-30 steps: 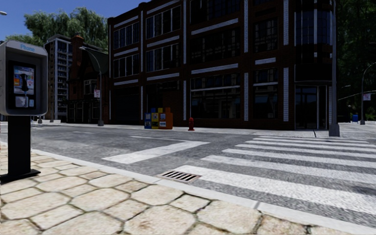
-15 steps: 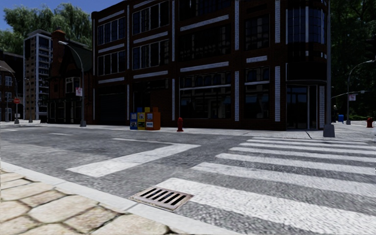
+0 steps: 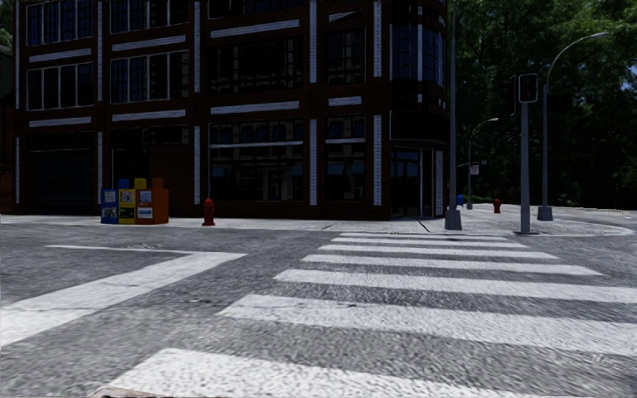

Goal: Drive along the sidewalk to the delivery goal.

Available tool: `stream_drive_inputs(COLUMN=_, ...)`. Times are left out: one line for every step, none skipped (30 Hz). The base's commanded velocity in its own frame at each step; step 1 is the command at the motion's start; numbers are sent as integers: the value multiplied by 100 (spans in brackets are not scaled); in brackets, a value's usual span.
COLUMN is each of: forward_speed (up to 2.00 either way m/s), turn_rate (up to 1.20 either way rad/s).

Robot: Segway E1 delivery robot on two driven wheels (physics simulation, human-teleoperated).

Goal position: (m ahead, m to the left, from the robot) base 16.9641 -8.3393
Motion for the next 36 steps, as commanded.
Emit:
stream_drive_inputs(forward_speed=125, turn_rate=0)
stream_drive_inputs(forward_speed=125, turn_rate=-77)
stream_drive_inputs(forward_speed=125, turn_rate=-120)
stream_drive_inputs(forward_speed=125, turn_rate=-120)
stream_drive_inputs(forward_speed=125, turn_rate=-75)
stream_drive_inputs(forward_speed=124, turn_rate=0)
stream_drive_inputs(forward_speed=124, turn_rate=0)
stream_drive_inputs(forward_speed=124, turn_rate=0)
stream_drive_inputs(forward_speed=124, turn_rate=0)
stream_drive_inputs(forward_speed=124, turn_rate=0)
stream_drive_inputs(forward_speed=124, turn_rate=0)
stream_drive_inputs(forward_speed=124, turn_rate=0)
stream_drive_inputs(forward_speed=124, turn_rate=0)
stream_drive_inputs(forward_speed=124, turn_rate=0)
stream_drive_inputs(forward_speed=124, turn_rate=0)
stream_drive_inputs(forward_speed=124, turn_rate=0)
stream_drive_inputs(forward_speed=124, turn_rate=0)
stream_drive_inputs(forward_speed=124, turn_rate=0)
stream_drive_inputs(forward_speed=124, turn_rate=0)
stream_drive_inputs(forward_speed=124, turn_rate=0)
stream_drive_inputs(forward_speed=124, turn_rate=0)
stream_drive_inputs(forward_speed=124, turn_rate=0)
stream_drive_inputs(forward_speed=124, turn_rate=0)
stream_drive_inputs(forward_speed=124, turn_rate=0)
stream_drive_inputs(forward_speed=124, turn_rate=0)
stream_drive_inputs(forward_speed=124, turn_rate=0)
stream_drive_inputs(forward_speed=124, turn_rate=0)
stream_drive_inputs(forward_speed=124, turn_rate=0)
stream_drive_inputs(forward_speed=124, turn_rate=0)
stream_drive_inputs(forward_speed=124, turn_rate=0)
stream_drive_inputs(forward_speed=124, turn_rate=0)
stream_drive_inputs(forward_speed=124, turn_rate=0)
stream_drive_inputs(forward_speed=124, turn_rate=0)
stream_drive_inputs(forward_speed=124, turn_rate=0)
stream_drive_inputs(forward_speed=124, turn_rate=0)
stream_drive_inputs(forward_speed=124, turn_rate=0)
